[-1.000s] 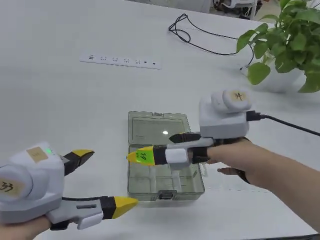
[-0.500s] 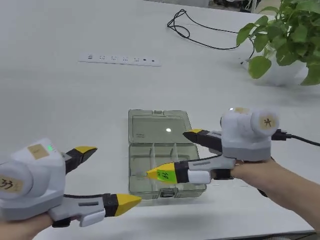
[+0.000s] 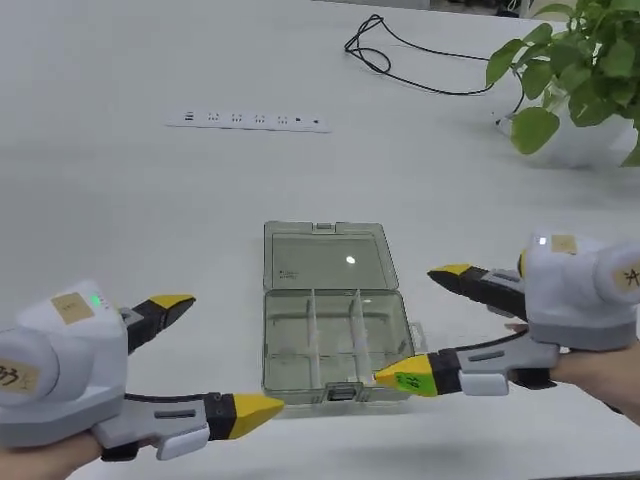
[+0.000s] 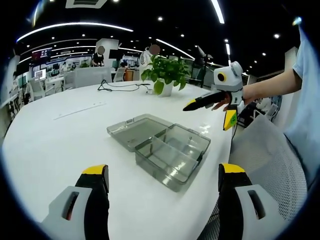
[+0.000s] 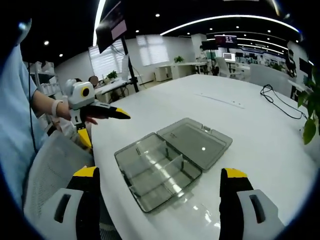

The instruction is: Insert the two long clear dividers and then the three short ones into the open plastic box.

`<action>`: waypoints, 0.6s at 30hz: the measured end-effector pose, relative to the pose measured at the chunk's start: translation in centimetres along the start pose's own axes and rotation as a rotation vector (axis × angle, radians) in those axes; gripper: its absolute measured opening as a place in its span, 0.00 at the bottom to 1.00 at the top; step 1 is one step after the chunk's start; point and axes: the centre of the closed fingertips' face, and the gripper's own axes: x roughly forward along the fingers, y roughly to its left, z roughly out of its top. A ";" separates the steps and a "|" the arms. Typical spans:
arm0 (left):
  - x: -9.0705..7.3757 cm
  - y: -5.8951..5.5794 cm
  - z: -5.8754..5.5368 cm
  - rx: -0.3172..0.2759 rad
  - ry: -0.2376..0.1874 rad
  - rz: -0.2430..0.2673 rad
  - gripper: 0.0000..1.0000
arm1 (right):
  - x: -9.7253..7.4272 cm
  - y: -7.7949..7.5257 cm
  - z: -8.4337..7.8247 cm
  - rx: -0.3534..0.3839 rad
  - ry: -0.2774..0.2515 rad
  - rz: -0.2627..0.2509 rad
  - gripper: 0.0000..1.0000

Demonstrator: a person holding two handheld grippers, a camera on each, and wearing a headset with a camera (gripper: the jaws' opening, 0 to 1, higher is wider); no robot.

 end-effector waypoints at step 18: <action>-0.3 0.2 0.2 0.012 -0.005 0.007 0.90 | -3.4 -2.7 -4.2 -0.079 0.140 -0.023 0.94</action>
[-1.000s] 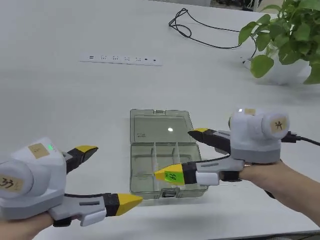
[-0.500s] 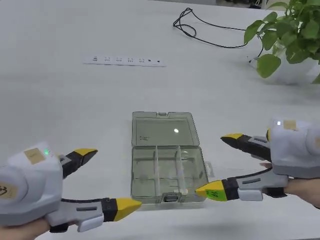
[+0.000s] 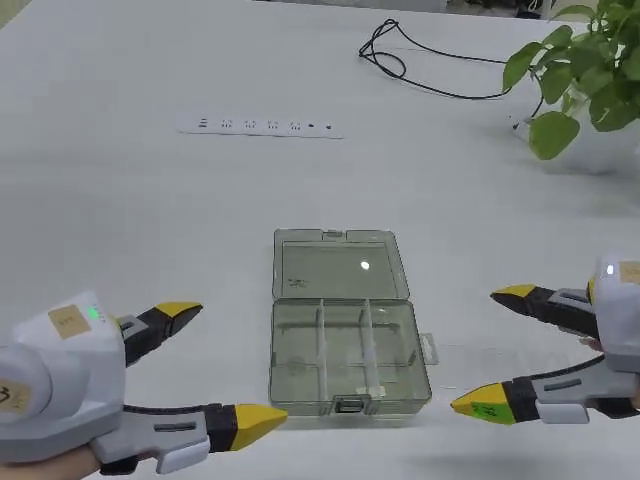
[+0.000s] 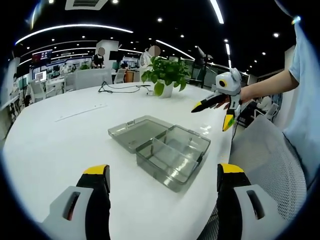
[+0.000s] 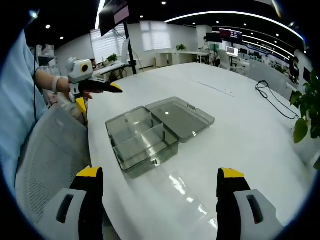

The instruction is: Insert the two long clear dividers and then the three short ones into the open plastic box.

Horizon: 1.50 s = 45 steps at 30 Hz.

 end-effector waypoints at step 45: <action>-1.9 1.1 0.0 -0.017 -0.005 0.054 0.86 | 3.4 -2.1 -6.1 -0.384 0.510 0.185 0.45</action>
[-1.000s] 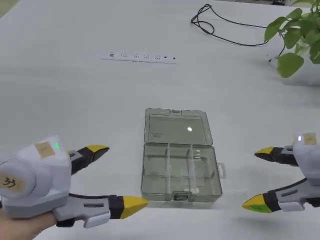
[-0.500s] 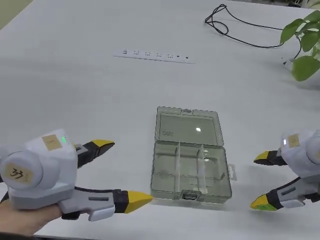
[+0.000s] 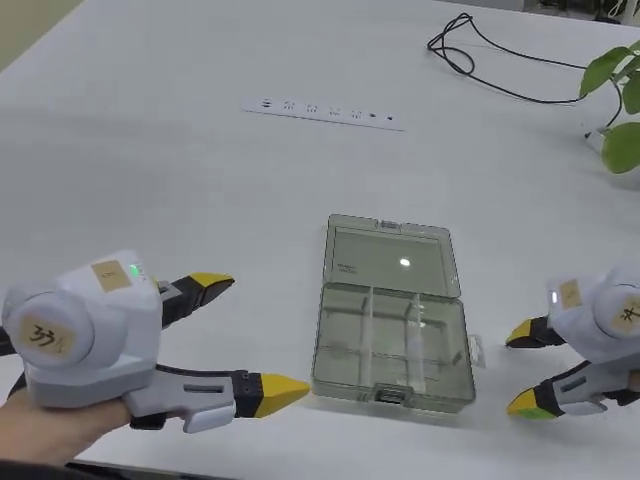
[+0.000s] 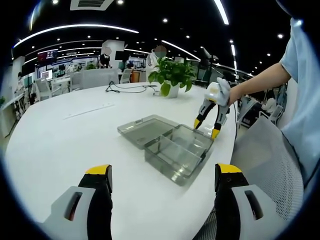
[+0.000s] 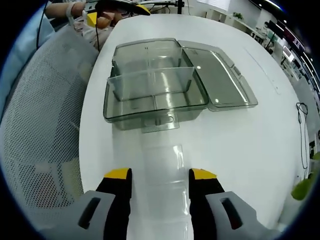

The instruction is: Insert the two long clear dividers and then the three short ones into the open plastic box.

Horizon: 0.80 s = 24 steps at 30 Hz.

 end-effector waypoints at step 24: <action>-0.1 0.5 -0.3 -0.015 -0.005 0.011 0.86 | 0.4 -0.3 0.0 -0.105 0.093 -0.003 0.33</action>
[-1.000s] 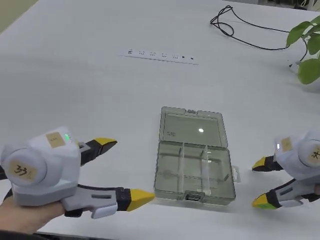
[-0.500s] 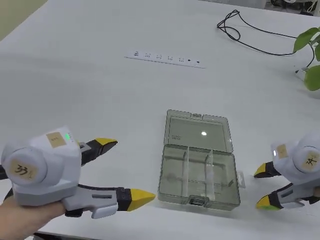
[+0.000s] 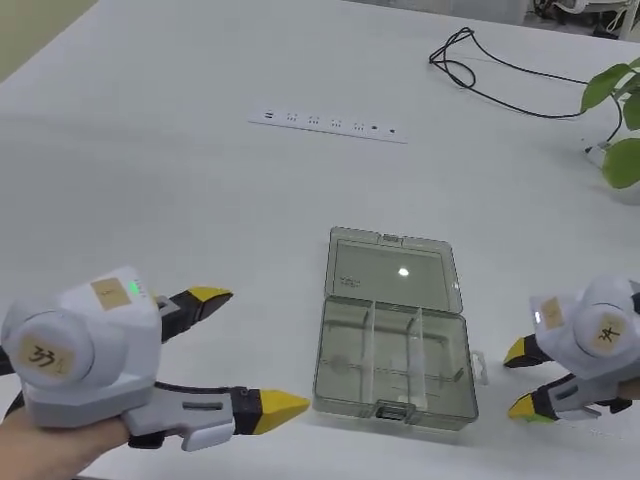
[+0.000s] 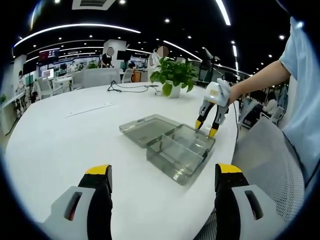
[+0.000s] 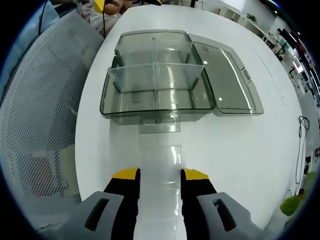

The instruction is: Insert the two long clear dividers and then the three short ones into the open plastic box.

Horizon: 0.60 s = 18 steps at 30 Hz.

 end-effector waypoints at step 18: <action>0.3 0.0 -0.3 0.000 -0.001 0.000 0.85 | -0.7 -1.3 0.4 0.050 0.000 -0.085 0.32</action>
